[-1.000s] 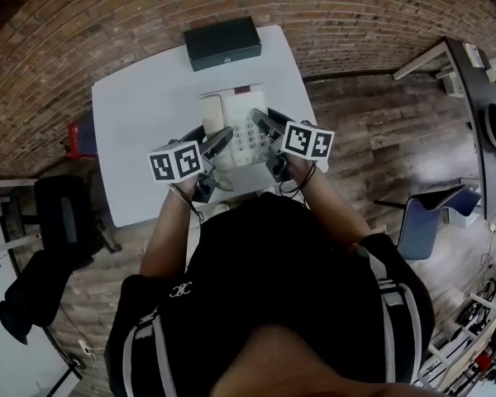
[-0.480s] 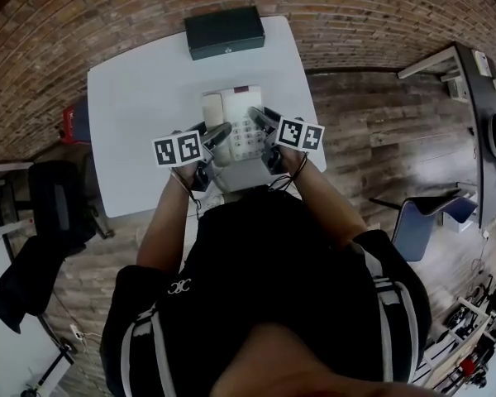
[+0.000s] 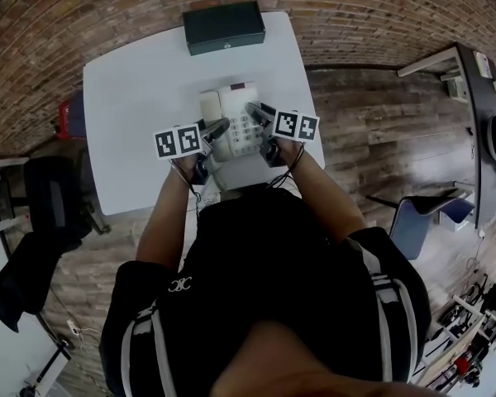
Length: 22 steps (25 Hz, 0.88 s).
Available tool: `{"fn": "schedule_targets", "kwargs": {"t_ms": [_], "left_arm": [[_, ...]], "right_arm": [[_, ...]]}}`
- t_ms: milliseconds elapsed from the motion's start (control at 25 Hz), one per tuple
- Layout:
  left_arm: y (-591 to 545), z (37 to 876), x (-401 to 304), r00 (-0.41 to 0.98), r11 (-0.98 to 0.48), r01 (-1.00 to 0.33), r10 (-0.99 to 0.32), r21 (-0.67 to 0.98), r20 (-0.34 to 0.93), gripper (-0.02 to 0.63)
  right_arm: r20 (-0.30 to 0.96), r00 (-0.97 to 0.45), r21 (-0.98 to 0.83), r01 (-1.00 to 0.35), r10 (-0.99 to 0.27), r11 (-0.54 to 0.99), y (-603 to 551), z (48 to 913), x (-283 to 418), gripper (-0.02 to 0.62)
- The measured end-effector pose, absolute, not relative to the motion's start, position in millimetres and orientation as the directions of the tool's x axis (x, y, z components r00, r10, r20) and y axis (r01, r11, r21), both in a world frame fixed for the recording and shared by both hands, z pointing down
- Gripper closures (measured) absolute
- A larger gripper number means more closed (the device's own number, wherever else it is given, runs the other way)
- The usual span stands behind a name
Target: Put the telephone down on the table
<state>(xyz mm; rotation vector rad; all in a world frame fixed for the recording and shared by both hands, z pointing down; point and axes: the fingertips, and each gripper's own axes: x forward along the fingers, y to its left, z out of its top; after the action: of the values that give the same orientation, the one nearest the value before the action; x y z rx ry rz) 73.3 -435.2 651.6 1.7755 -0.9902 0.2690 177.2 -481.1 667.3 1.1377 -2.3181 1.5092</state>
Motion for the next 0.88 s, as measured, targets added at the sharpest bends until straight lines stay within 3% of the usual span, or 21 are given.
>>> {"fn": "schedule_targets", "kwargs": {"t_ms": [880], "left_arm": [[-446.4, 686.2, 75.4, 0.624, -0.065, -0.738, -0.444, 0.671, 0.643, 0.268]], "right_arm": [[0.518, -0.702, -0.745, -0.651, -0.489, 0.145, -489.6, 691.8, 181.8, 0.437]]}}
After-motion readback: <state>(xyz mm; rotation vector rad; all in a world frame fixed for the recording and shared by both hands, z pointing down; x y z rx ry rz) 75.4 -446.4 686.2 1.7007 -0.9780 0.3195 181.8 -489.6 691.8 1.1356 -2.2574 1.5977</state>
